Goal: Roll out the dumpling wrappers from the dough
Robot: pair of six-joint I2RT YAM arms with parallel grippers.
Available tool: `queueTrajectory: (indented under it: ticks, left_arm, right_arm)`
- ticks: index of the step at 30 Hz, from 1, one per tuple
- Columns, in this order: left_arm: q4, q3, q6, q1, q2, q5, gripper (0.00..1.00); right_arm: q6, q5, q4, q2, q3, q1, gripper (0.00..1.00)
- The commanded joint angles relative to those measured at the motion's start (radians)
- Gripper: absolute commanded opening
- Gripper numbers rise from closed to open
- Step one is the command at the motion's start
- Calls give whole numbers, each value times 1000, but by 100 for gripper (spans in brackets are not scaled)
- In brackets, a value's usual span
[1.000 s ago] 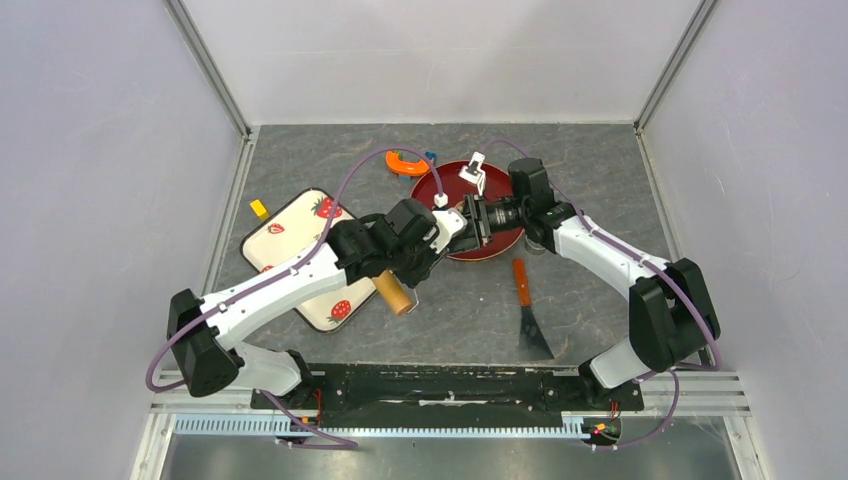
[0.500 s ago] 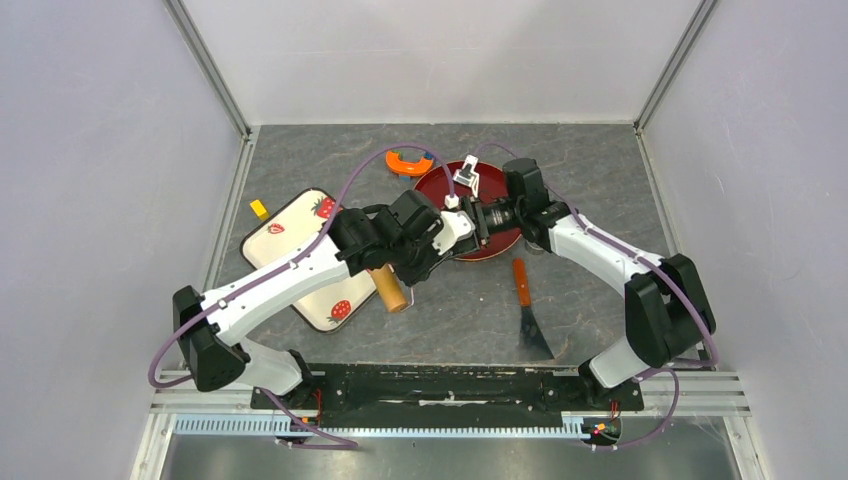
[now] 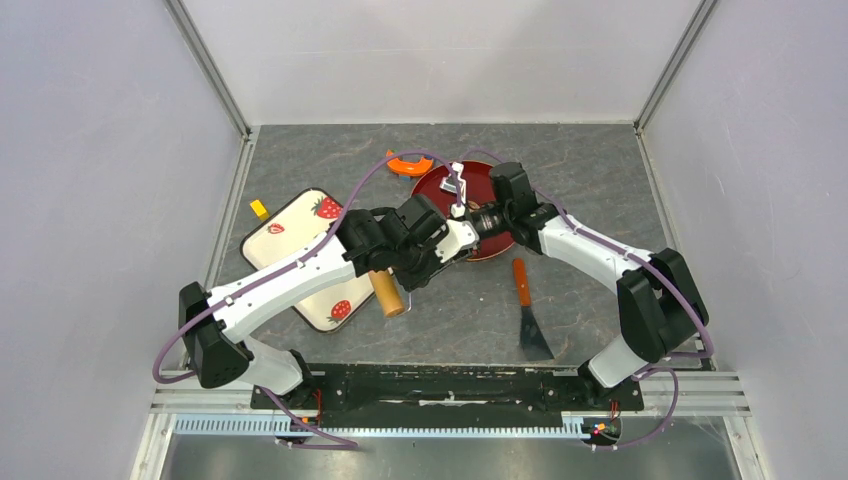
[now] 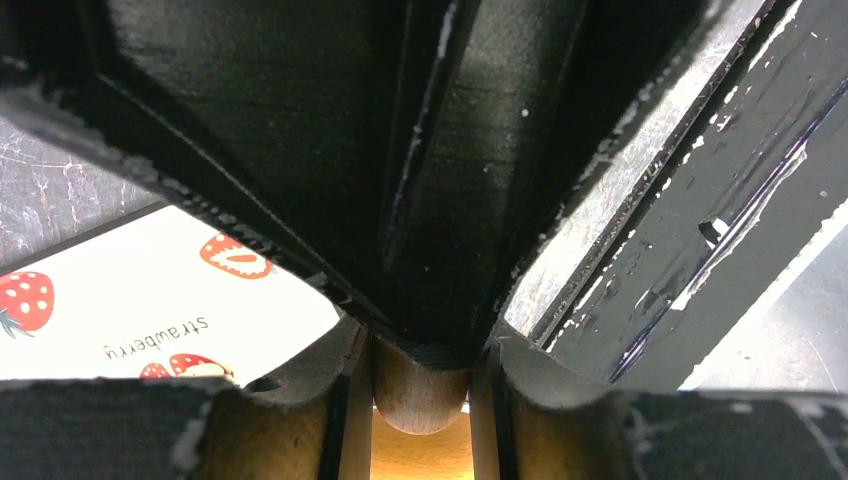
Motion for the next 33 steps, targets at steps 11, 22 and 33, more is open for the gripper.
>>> queueTrajectory:
  ticks: [11,22,33]
  left_arm:
    - [-19,38,76,-10,-20,1,2]
    - [-52,10,88,-10,-51,-52,3]
    - [112,-79,-114,0,-156,-59,78]
  right_arm:
    - [102,-67,179,-24,-21,52,28]
    - [138,-89,244,-31,-39,87,0]
    - [122,-1,235,-24,-98,86,0]
